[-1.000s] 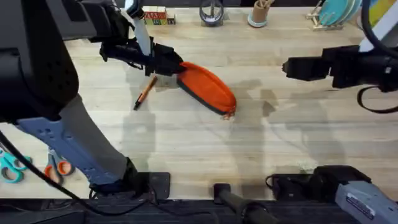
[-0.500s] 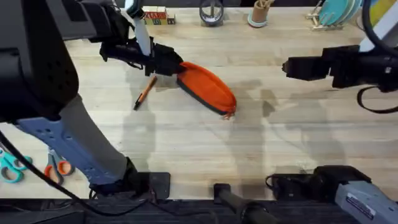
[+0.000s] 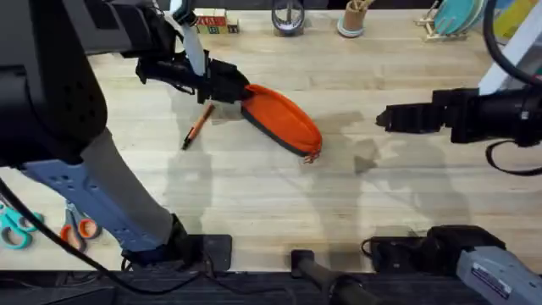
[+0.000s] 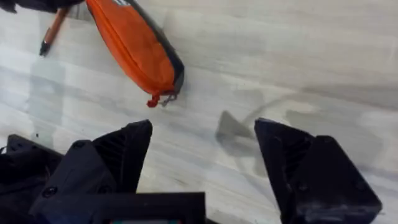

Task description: Unzip the bag, pick up the pens from the table one at a time and place them inside, then zip the bag closed.

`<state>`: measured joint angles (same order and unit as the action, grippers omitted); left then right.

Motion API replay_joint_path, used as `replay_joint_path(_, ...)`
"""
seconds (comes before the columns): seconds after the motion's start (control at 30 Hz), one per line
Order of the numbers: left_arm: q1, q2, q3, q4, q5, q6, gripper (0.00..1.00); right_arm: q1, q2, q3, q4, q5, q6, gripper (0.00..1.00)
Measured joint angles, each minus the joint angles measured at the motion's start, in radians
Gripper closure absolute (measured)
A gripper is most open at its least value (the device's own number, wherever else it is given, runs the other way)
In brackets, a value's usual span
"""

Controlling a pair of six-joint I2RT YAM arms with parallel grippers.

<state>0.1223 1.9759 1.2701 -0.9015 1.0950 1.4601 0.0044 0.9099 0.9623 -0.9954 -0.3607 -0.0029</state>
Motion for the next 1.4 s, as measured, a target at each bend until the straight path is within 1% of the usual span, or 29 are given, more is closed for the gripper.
replay_joint_path(0.3,0.0,0.0,0.0,0.0,0.0,0.0,0.957,0.0,0.0,0.0,-0.036,-0.013,0.0,0.004)
replay_joint_path(0.43,0.0,0.0,0.0,0.0,0.0,0.0,0.957,0.019,0.0,0.0,-0.046,-0.028,0.0,0.005)
replay_joint_path(0.67,0.0,0.0,0.0,0.0,0.0,0.0,0.957,0.097,0.051,0.0,-0.052,-0.037,0.0,0.006)
replay_joint_path(0.7,0.0,0.0,0.0,0.0,0.0,0.0,0.957,0.13,0.085,0.0,-0.052,-0.037,0.003,0.006)
replay_joint_path(0.83,0.0,0.0,0.0,0.0,0.0,0.0,0.957,0.163,0.132,0.0,-0.042,-0.037,0.026,0.006)
replay_joint_path(1.1,0.0,0.0,0.0,0.0,0.0,0.0,0.958,0.252,0.215,0.0,0.036,-0.036,0.101,0.006)
replay_joint_path(1.3,0.0,0.0,0.0,0.0,0.0,0.0,0.958,0.334,0.227,0.0,0.06,0.025,0.176,0.006)
replay_joint_path(1.4,0.0,0.0,0.0,0.0,0.0,0.0,0.958,0.37,0.227,-0.014,0.104,0.045,0.227,0.005)
